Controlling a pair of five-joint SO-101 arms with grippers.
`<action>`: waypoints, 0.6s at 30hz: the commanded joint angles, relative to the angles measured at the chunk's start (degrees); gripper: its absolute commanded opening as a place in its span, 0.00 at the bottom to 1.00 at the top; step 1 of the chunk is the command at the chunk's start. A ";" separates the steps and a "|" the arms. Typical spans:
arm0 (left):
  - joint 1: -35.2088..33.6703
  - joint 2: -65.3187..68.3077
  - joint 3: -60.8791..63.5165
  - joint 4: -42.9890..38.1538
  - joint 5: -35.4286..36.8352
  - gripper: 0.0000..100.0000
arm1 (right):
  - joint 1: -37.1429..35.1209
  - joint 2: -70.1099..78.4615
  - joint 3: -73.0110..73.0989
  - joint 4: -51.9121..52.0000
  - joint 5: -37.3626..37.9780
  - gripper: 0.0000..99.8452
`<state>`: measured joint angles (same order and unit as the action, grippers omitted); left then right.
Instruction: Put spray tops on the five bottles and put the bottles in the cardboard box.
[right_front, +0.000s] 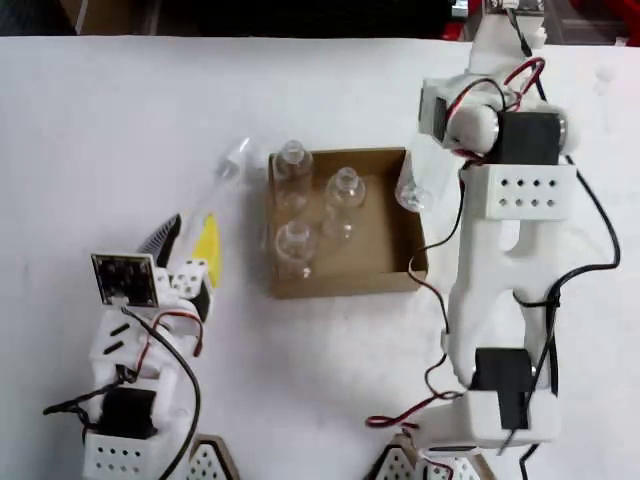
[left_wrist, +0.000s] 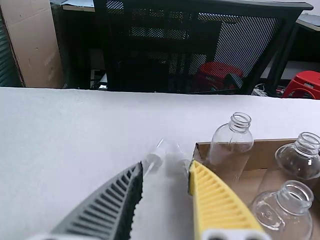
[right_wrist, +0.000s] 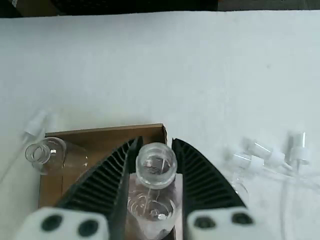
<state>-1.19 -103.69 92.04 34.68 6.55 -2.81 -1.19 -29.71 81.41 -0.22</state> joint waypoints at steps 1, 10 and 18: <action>0.84 -0.84 -0.18 -1.05 0.26 0.14 | -1.89 -9.63 15.74 -14.02 -1.41 0.02; 0.84 -0.84 -0.09 -1.32 0.26 0.14 | -3.65 -28.88 59.60 -56.84 1.76 0.02; 0.84 -0.84 -0.09 -1.32 0.18 0.14 | -4.35 -17.98 58.81 -62.81 2.20 0.02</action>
<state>-1.19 -103.69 92.04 34.68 6.55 -7.30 -22.99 30.33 22.95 1.45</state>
